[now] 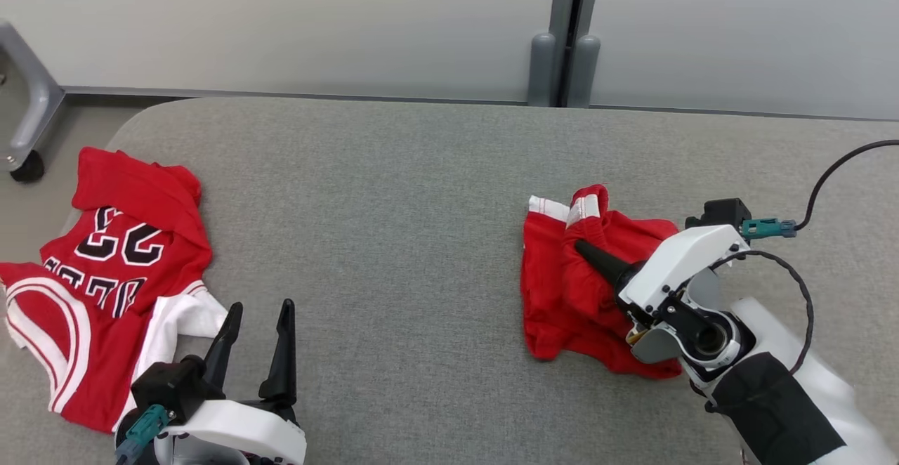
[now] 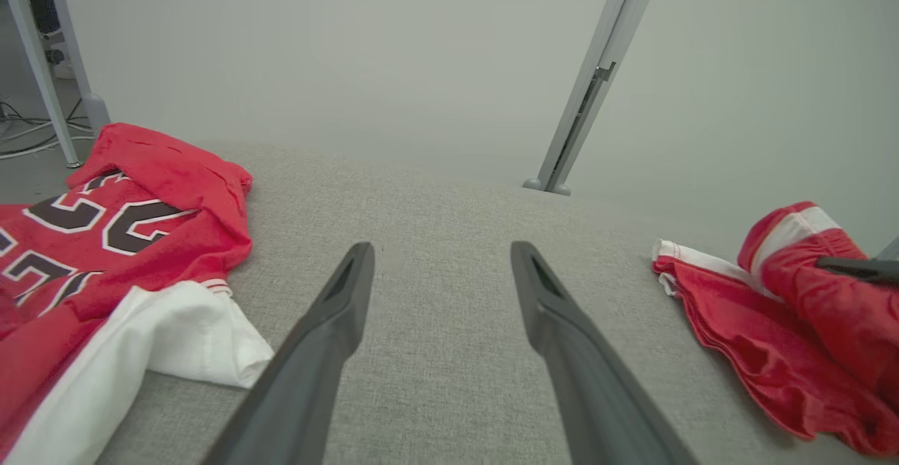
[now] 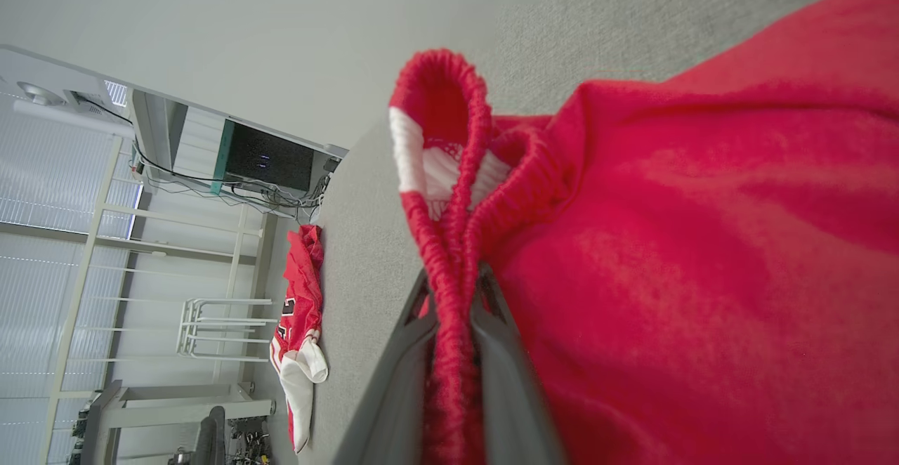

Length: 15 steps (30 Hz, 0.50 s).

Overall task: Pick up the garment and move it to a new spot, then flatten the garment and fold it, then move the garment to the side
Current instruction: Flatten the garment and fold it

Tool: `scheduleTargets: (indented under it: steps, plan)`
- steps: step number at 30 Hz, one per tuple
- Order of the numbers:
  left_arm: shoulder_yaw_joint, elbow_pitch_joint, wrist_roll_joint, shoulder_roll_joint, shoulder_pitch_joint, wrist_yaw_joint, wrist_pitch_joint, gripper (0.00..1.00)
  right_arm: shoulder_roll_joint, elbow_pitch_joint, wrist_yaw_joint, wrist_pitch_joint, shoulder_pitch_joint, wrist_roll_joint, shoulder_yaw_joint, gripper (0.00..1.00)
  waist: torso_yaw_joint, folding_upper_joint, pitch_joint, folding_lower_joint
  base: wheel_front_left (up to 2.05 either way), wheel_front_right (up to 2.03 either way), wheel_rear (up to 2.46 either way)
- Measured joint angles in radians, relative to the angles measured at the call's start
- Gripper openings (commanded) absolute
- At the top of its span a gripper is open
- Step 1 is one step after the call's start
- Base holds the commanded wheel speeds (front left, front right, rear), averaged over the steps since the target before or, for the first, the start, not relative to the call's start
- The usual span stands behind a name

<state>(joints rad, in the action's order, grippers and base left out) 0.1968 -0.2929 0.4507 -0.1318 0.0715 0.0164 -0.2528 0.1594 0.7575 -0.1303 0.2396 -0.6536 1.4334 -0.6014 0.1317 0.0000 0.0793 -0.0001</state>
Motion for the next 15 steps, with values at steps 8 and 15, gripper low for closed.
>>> scheduleTargets:
  steps: [8,15]
  plan:
    - [0.001,-0.005,0.001,-0.001,0.002,0.0,-0.003,1.0,-0.032,0.071,0.0,-0.013,-0.022,-0.002,-0.017,1.0,0.031,0.0,0.013,0.0001,0.0,0.0,0.0]
    - [-0.009,-0.001,0.007,-0.011,0.004,-0.01,-0.004,1.0,-0.024,-0.003,0.0,-0.059,-0.029,0.002,-0.018,1.0,0.011,0.0,0.005,0.0001,0.0,0.0,0.0]
